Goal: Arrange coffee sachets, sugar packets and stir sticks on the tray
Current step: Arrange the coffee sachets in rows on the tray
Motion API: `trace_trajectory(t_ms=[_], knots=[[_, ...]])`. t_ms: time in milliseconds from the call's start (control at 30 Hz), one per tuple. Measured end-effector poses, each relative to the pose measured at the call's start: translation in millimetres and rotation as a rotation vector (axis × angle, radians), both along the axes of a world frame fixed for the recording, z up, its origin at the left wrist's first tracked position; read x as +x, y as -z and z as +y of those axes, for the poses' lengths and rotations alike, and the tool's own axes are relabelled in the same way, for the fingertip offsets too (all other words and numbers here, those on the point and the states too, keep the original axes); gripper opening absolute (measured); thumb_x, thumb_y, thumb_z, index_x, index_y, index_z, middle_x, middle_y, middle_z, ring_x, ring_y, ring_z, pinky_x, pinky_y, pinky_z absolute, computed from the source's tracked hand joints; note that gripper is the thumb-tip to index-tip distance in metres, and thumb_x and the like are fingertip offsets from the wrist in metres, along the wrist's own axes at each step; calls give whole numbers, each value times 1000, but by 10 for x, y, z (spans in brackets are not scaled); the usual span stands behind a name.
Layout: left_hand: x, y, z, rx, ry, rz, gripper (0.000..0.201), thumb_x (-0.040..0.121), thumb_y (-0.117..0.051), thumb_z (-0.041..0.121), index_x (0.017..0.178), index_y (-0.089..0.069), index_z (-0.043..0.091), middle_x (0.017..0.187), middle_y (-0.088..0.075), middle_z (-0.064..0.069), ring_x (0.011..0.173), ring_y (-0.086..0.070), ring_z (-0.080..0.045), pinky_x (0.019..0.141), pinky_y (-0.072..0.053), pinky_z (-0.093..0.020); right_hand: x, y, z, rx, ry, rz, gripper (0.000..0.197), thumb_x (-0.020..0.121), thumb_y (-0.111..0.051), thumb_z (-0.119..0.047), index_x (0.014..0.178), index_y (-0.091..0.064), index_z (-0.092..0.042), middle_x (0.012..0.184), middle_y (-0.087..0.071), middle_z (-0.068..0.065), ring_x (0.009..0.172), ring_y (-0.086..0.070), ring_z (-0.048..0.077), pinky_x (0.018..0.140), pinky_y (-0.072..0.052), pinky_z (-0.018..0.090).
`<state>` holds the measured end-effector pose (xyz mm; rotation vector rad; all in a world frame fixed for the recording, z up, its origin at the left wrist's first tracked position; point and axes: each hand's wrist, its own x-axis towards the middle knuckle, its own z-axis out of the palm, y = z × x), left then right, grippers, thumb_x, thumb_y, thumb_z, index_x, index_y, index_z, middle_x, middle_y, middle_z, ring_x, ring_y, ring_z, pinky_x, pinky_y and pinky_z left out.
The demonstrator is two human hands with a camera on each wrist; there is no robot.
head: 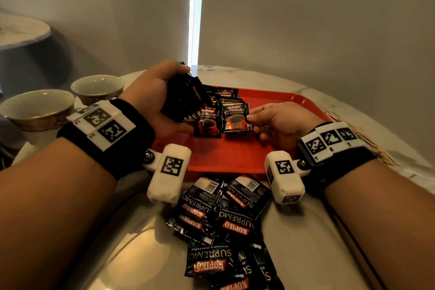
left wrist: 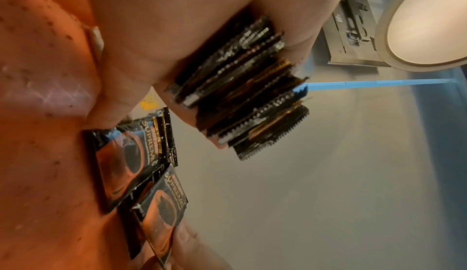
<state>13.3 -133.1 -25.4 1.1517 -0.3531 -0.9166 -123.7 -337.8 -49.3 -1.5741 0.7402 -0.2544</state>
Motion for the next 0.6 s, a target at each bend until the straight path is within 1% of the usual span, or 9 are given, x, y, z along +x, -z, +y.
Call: trace_trajectory(t_ms=[67,133,233,400,467,533,600], knots=[[-12,3,2,-13,9,19,25,90,-58,38,94,-61,13,84,-70,-11,68,-72,-26,63,-58,-56,3,-1,14,-8,11,2,11,90,-65,3,90,-65,-7,70,-64,6,49,-58,9,42,-45,20],[-20,2,1,-17,10,26,25,91,-57,37,92,-61,13,81,-71,-10,64,-73,-26,58,-58,-54,5,-2,27,-22,21,7,10,89,-66,4,90,-65,-7,70,-64,6,48,-58,9,41,-45,20],[-20,1,3,-20,5,24,25,91,-56,37,93,-61,13,80,-72,-10,64,-73,-26,55,-57,-53,-4,-16,50,-33,23,11,10,89,-66,4,90,-65,-5,71,-66,7,50,-59,10,42,-46,20],[-20,3,11,-36,7,46,26,90,-58,36,103,-60,13,89,-71,-12,69,-74,-28,57,-57,-53,-21,-32,64,-30,26,14,8,89,-66,4,89,-66,-4,73,-69,8,57,-62,13,47,-49,22],[-28,1,9,-35,4,43,27,91,-57,36,105,-59,14,90,-70,-11,67,-73,-27,56,-57,-52,-23,-25,68,-35,29,12,7,89,-66,3,89,-65,-4,73,-68,8,58,-62,14,46,-49,22],[-37,-1,4,-34,-1,38,26,91,-57,36,105,-58,15,91,-69,-11,65,-73,-26,55,-57,-53,-18,-18,71,-38,31,8,6,89,-66,3,89,-65,-3,73,-68,8,57,-63,14,45,-48,22],[-45,-4,1,-32,2,39,24,91,-56,36,101,-59,15,91,-69,-11,65,-73,-26,54,-57,-55,-13,-13,73,-32,34,4,5,89,-66,1,88,-65,-3,72,-67,8,56,-62,13,44,-48,22]])
